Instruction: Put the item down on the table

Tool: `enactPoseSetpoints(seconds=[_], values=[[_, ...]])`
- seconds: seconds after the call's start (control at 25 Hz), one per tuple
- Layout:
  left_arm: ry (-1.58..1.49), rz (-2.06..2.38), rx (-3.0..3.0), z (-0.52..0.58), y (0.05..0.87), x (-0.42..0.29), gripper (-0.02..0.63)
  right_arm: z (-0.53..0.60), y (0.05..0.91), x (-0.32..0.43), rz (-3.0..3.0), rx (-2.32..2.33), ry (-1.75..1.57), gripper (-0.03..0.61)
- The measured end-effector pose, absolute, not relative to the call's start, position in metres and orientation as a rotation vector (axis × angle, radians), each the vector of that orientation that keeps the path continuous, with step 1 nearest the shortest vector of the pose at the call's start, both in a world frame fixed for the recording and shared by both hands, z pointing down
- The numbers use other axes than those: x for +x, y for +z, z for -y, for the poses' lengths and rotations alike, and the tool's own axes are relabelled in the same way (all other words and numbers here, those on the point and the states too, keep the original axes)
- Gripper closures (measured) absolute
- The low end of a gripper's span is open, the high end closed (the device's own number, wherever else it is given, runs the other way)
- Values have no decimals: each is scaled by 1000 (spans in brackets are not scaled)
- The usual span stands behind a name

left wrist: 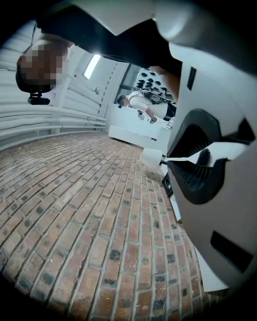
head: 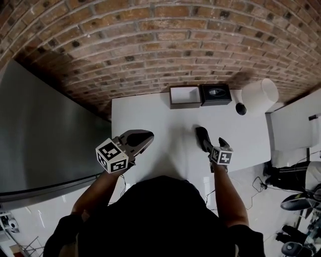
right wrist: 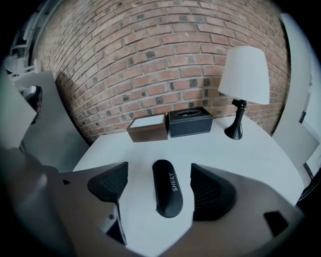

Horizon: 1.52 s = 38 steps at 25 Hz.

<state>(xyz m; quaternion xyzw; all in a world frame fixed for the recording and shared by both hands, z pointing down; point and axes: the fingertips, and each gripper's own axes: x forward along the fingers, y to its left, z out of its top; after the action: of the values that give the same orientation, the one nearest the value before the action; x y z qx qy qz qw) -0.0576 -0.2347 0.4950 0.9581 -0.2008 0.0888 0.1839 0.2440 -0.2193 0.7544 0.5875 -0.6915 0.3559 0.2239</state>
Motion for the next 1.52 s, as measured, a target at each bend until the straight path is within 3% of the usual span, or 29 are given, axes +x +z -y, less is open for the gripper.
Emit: enactPoseSetpoints(seconds=[0.84,1.24,1.52], values=[[186,483,2789,203,462,-57,577,176,618,229,2121,1793,891,190],[166,468,2803,185,457,-67,577,147,580,206,2235,1792,883,291],[157,447,2804,177,457,-75,577,127,571,200,2223,1803,836,322]])
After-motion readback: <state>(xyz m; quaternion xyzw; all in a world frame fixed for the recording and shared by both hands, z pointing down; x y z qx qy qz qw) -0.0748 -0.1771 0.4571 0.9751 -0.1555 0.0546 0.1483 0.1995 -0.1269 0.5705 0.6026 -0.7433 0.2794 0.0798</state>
